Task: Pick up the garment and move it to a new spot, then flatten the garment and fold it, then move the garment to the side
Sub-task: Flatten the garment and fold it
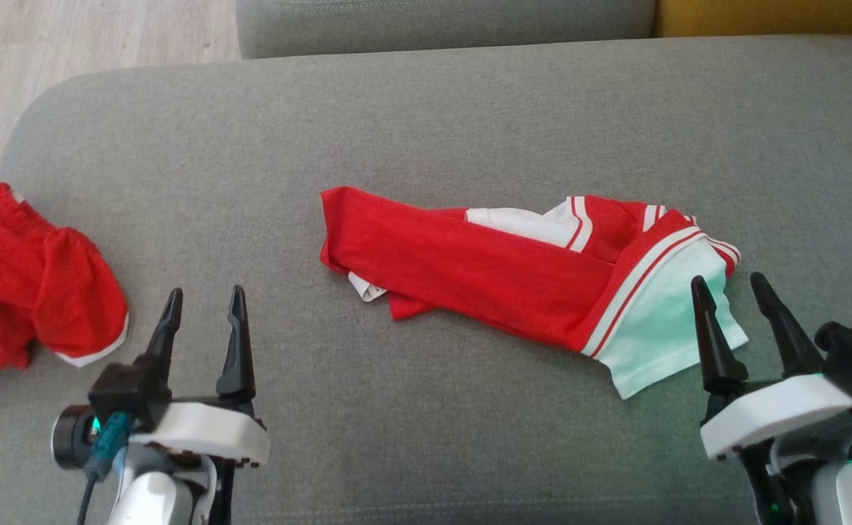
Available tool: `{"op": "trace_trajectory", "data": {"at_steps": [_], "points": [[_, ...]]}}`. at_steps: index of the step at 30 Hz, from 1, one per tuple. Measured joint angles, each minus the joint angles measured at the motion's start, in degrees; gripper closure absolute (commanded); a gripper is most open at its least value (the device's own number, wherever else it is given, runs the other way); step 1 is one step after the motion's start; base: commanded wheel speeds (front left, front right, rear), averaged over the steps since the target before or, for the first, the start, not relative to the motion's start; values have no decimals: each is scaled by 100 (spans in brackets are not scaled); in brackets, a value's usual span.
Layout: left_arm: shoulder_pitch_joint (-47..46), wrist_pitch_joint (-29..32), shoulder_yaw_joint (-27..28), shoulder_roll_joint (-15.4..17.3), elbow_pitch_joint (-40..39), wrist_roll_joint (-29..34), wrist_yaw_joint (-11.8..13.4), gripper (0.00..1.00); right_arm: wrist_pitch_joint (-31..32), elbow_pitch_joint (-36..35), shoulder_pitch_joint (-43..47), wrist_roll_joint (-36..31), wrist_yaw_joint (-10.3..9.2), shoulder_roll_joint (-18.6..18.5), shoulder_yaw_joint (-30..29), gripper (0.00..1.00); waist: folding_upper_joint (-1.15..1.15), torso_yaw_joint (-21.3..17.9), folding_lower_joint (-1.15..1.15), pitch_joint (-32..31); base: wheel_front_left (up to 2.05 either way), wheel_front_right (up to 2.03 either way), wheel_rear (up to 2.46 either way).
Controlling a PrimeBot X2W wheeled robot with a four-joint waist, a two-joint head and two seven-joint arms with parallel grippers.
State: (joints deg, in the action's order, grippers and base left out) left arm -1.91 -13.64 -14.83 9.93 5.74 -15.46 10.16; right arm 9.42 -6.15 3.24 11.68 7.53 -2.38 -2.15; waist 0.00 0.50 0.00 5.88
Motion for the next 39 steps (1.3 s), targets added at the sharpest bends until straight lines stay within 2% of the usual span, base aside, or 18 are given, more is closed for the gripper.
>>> {"op": "trace_trajectory", "data": {"at_steps": [10,14,20,24,30,31,32,33,34,39], "points": [[27,98,-168,14,-23,-33,-20,0,19,-3,-7,34,0,0,-2,0,0,-9,0,83,0,0,0],[-333,278,-385,-64,126,-56,-256,0,18,-47,-24,34,0,0,-5,0,0,2,0,210,0,0,0],[-1449,710,-706,-367,1060,-276,-657,0,16,-56,-97,43,0,0,54,0,0,-50,0,525,0,0,0],[-1884,757,-695,-474,1879,-448,-805,0,7,-30,-299,68,0,0,109,0,0,-153,1,706,0,0,0],[-2279,689,-645,-514,2856,-612,-884,0,-36,57,-369,142,0,0,113,0,0,-311,1,868,0,0,0],[-2327,648,-641,-526,2974,-642,-904,3,-41,74,-375,142,0,0,109,0,0,-324,1,879,0,0,0],[-2349,609,-635,-533,3055,-662,-922,24,-42,78,-375,142,0,0,110,0,0,-332,1,886,0,0,0],[-2370,575,-632,-536,3150,-672,-925,69,-43,80,-375,142,0,0,109,0,0,-339,0,893,0,0,0],[-2392,537,-624,-549,3238,-704,-967,100,-45,89,-375,142,0,0,109,0,0,-340,0,898,0,0,0],[-2483,352,-627,-591,3473,-744,-1048,100,-87,140,-377,189,0,0,109,0,0,-326,1,888,0,0,0]]}}
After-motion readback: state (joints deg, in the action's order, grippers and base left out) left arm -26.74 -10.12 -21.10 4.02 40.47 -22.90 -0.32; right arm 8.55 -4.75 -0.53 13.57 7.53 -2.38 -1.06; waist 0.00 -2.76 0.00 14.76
